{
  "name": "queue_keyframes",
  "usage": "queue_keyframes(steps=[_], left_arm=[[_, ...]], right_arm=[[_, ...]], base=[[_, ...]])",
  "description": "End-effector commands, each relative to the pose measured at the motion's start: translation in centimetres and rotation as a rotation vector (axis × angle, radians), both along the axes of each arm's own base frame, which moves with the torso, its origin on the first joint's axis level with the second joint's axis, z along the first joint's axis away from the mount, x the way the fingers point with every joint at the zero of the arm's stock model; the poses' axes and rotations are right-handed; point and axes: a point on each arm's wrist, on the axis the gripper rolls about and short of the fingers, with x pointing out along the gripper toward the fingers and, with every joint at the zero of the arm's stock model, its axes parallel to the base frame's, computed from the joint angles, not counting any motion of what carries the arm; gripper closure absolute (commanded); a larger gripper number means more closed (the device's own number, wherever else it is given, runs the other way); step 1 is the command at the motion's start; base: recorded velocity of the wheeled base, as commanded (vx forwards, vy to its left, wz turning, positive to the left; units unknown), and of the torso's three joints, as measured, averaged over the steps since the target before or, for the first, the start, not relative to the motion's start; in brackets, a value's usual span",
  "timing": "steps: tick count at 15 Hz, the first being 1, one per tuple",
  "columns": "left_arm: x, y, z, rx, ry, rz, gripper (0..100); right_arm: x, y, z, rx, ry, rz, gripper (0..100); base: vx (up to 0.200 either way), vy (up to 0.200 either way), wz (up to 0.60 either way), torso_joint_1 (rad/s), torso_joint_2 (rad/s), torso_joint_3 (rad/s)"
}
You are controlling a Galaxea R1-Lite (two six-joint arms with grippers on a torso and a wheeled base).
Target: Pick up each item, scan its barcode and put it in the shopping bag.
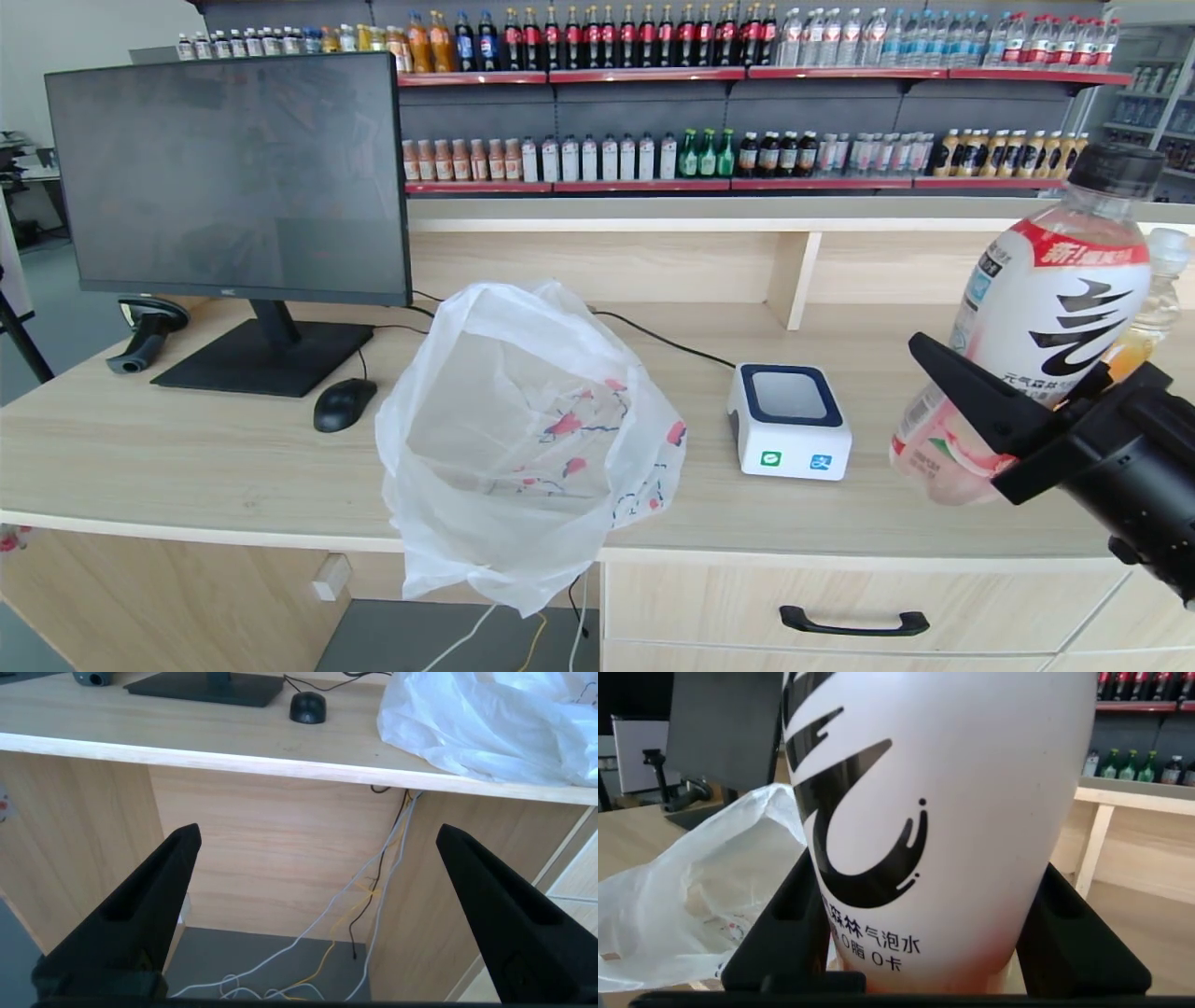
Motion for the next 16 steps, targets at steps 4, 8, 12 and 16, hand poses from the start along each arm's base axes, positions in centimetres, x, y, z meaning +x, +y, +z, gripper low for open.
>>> queue_keyframes(steps=[4, 8, 12, 16], left_arm=[[0.00, 0.00, 0.00, 0.003, -0.001, -0.002, 0], [0.00, 0.00, 0.00, 0.000, -0.001, 0.000, 0], [0.00, 0.00, 0.00, 0.000, -0.001, 0.000, 0], [0.00, 0.00, 0.00, -0.002, -0.001, 0.000, 0]], right_arm=[[1.20, 0.34, -0.41, -0.007, 0.024, -0.046, 100], [1.47, 0.43, -0.45, 0.020, 0.042, -0.049, 100], [1.02, 0.19, -0.43, 0.023, 0.040, -0.050, 100], [0.96, 0.19, -0.53, 0.022, 0.045, -0.048, 100]], base=[[0.000, 0.000, 0.00, 0.000, 0.00, 0.000], [-0.150, 0.000, 0.00, 0.007, 0.00, 0.001], [0.000, 0.000, 0.00, 0.000, 0.00, 0.000], [0.000, 0.100, 0.00, 0.004, 0.00, 0.004]])
